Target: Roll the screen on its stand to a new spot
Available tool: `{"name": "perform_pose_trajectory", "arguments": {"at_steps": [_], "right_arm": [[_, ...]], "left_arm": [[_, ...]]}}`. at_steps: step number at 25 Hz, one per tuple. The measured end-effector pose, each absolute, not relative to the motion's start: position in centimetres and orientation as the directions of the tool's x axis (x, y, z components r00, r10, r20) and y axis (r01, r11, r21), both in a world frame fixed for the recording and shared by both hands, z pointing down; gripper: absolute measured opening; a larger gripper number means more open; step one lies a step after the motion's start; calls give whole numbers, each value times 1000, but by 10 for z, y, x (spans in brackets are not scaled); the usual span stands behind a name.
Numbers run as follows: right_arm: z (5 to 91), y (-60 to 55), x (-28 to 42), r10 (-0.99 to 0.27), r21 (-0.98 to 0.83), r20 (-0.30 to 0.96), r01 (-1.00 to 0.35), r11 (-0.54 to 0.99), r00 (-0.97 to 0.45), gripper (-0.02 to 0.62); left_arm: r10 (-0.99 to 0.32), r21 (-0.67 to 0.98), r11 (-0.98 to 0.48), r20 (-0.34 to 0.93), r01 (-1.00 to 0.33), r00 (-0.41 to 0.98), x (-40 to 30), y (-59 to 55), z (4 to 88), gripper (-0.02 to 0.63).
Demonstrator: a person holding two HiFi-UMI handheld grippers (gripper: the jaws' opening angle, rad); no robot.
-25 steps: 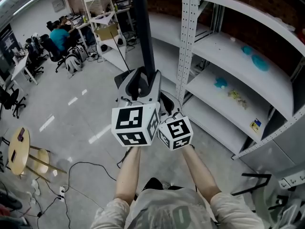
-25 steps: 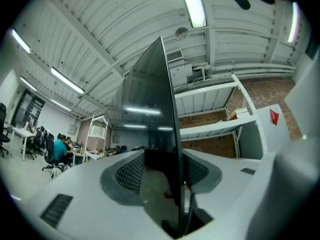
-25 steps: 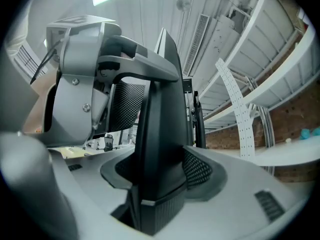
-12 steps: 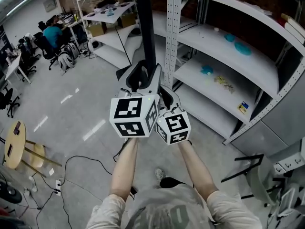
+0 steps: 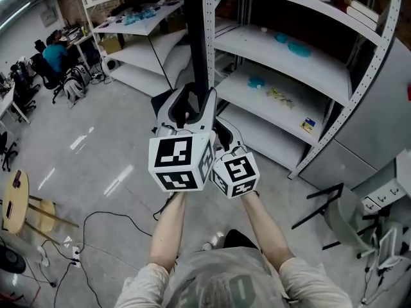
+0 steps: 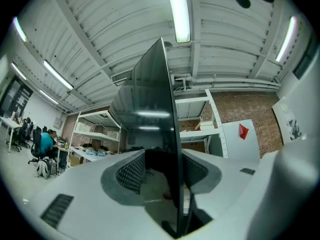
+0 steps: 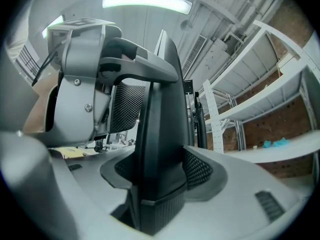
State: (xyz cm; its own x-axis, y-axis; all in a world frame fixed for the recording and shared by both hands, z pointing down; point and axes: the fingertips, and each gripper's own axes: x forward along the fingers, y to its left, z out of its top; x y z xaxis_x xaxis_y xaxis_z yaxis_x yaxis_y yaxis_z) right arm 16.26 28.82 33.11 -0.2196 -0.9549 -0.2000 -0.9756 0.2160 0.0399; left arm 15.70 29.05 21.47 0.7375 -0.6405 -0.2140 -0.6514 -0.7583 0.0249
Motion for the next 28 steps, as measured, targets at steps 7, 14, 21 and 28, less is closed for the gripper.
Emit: {"name": "perform_pose_trajectory", "arguments": {"at_steps": [7,14,21,28], "right_arm": [[332,337,201,-959,34,-185,-976,214,-217,245],[339,378,236,-953,46,-138,-963,265,-269,236],[335,427,257,-946,43,-156,-959,281,-284,229],[331,488,262,-932,34,-186,-950,311,-312,222]], "left_arm": [[-650,17,-751,-196,-661,734,196,340,215,215],[-700,19,-705,-177,-709,692,231,384,220,212],[-676,4,-724,-203,-690,708,250,435,215,215],[-671,-10,-722,-235,-692,703,255,496,211,218]]}}
